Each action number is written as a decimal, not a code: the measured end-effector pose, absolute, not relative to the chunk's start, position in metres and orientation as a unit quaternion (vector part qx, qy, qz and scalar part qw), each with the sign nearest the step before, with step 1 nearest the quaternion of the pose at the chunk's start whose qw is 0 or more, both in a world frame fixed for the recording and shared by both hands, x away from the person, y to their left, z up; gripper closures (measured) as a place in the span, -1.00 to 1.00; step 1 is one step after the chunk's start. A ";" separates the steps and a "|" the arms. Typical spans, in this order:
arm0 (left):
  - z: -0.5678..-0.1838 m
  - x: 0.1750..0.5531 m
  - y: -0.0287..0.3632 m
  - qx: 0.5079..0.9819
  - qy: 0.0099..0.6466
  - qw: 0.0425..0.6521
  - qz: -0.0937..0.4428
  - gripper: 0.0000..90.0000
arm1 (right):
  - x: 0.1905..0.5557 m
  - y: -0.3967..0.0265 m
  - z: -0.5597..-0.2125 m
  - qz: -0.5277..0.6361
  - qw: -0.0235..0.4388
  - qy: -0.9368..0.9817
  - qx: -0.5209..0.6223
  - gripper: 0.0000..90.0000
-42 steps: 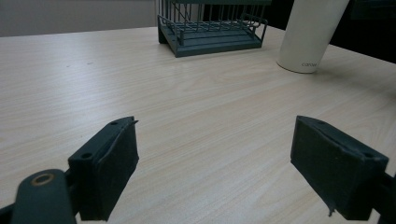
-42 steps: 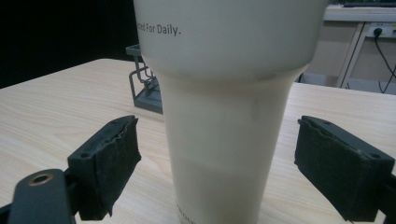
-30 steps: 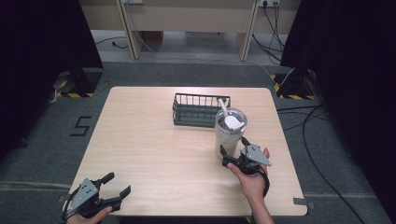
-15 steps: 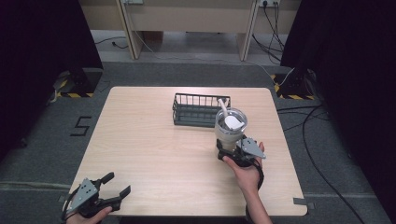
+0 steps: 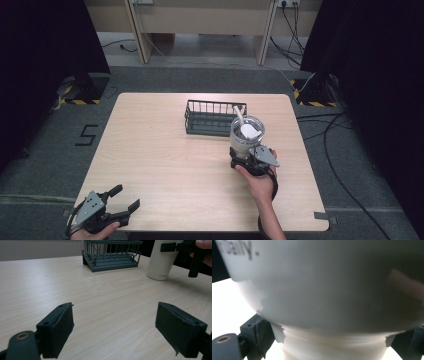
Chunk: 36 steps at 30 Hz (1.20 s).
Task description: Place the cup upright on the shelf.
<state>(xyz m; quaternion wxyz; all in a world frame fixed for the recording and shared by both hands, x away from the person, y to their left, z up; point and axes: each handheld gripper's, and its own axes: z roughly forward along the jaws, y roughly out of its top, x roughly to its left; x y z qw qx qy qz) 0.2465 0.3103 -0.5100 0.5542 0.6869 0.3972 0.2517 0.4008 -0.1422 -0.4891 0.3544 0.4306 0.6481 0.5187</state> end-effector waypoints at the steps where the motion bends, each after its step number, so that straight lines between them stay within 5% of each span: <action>1: -0.510 0.247 0.310 0.687 0.397 0.555 0.251 -0.68 | 0.401 -0.142 -0.489 0.520 0.354 0.648 0.430 -0.80; 36: -0.511 0.247 0.311 0.683 0.400 0.560 0.245 -0.68 | 0.408 -0.125 -0.473 0.554 0.343 0.641 0.407 -0.78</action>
